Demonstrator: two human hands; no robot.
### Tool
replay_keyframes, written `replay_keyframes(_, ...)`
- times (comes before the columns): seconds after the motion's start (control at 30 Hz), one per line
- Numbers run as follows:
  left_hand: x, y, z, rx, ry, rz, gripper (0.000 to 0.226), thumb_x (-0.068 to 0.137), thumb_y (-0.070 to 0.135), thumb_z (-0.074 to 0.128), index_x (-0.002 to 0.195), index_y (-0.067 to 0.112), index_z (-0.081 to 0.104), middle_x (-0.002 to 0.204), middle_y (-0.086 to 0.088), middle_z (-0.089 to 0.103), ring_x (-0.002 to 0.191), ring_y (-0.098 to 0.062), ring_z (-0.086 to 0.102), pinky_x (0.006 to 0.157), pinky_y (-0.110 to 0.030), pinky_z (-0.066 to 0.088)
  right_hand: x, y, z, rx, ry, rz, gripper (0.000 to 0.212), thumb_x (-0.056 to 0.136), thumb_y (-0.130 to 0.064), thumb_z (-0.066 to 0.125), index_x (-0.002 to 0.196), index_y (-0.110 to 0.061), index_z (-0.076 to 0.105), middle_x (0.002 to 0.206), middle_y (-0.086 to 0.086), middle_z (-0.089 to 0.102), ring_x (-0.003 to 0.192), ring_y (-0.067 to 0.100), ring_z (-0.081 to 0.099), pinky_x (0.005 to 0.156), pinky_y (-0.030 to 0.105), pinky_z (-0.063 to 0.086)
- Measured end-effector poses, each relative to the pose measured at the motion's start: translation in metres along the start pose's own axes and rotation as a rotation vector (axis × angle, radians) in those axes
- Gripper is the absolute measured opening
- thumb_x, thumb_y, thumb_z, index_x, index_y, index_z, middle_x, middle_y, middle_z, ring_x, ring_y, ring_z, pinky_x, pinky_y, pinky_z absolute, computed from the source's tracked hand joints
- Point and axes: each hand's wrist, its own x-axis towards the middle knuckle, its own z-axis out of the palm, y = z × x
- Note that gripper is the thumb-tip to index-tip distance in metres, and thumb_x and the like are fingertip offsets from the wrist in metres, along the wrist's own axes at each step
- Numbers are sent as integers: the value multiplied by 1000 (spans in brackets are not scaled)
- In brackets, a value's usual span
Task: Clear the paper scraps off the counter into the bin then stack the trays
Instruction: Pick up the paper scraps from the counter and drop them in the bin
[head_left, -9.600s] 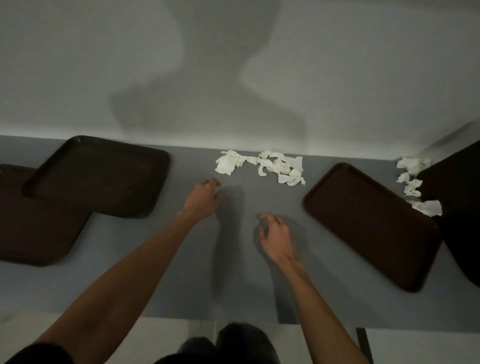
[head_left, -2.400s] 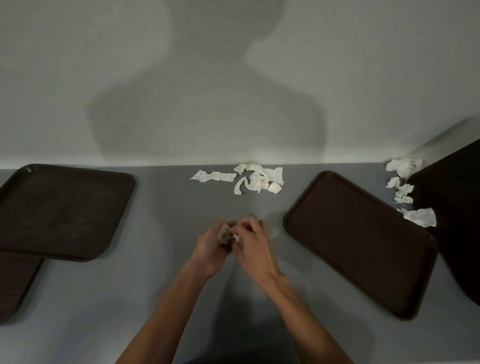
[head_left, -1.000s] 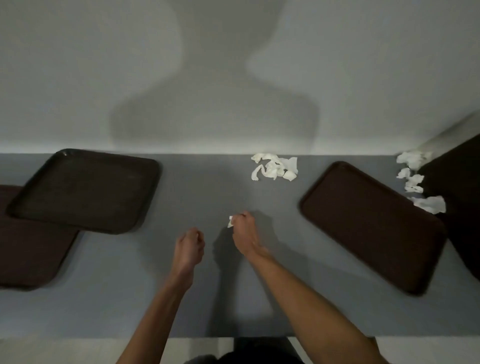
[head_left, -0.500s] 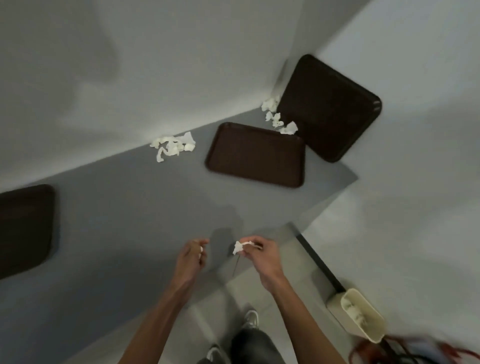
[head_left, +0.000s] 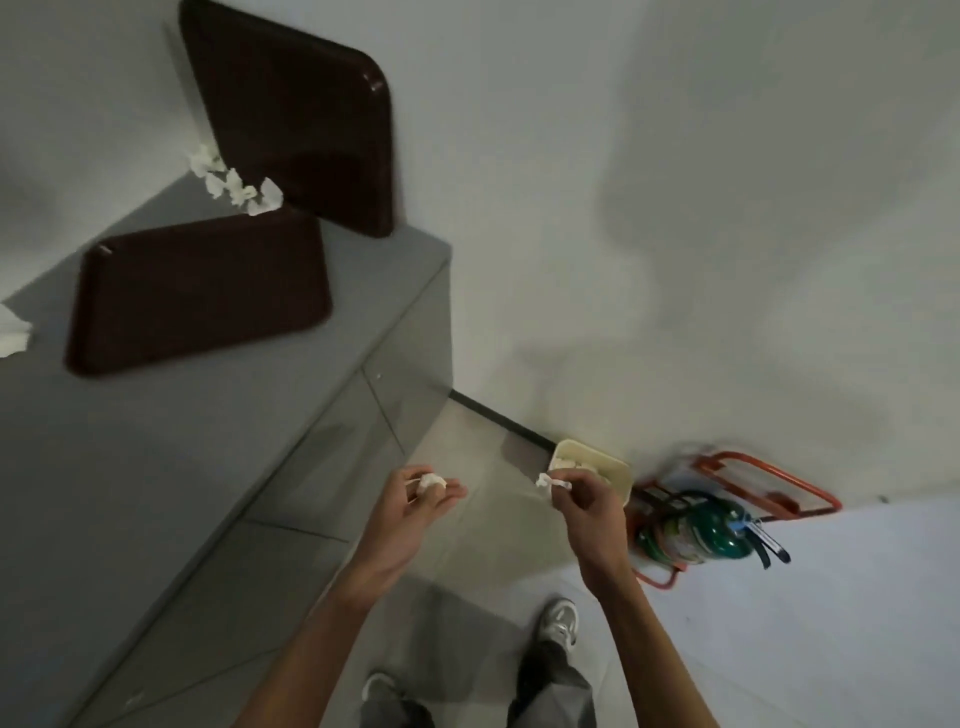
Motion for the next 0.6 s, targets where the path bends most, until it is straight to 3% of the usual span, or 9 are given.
replay_keyframes(0.1,33,-31,71,58,-22,-33,24,103,4,57,121,-5,44,109,-26,73,106,-37,74,90,-31,60,51,37,-60,4,102,81,17,97,-5,69,93,-21,76,89,3,78,78,14,69,71,31,57)
replay_keyframes(0.2,75,-72,131,172,-9,-70,24,102,6,58,116,-9,45,103,-28,74,92,-41,76,76,-30,62,107,76,-109,-22,127,176,17,96,-11,71,93,-26,79,93,-3,79,82,11,73,78,36,62)
replay_keyframes(0.3,123,-118,178,330,-10,-75,19,101,8,61,108,-6,50,96,-25,75,80,-42,76,66,-30,59,164,122,-145,-74,129,259,12,88,-31,76,97,-37,81,98,-5,80,80,10,72,79,40,61)
replay_keyframes(0.37,154,-148,201,433,7,-65,17,97,13,70,98,1,58,89,-18,76,75,-38,76,66,-36,58,199,150,-162,-117,130,295,15,84,-38,79,98,-39,81,96,-13,79,89,8,74,85,40,63)
replay_keyframes(0.5,224,-216,228,704,-7,-21,14,83,33,84,83,27,71,78,0,72,66,-25,74,66,-41,62,260,207,-173,-246,121,301,12,90,-32,80,102,-32,83,97,-15,78,91,3,72,88,35,63)
replay_keyframes(0.6,274,-272,241,960,-69,-15,17,75,40,87,86,32,76,82,8,67,72,-13,68,70,-32,59,301,266,-167,-379,98,285,12,94,-26,77,105,-27,82,100,-10,76,95,10,71,95,37,61)
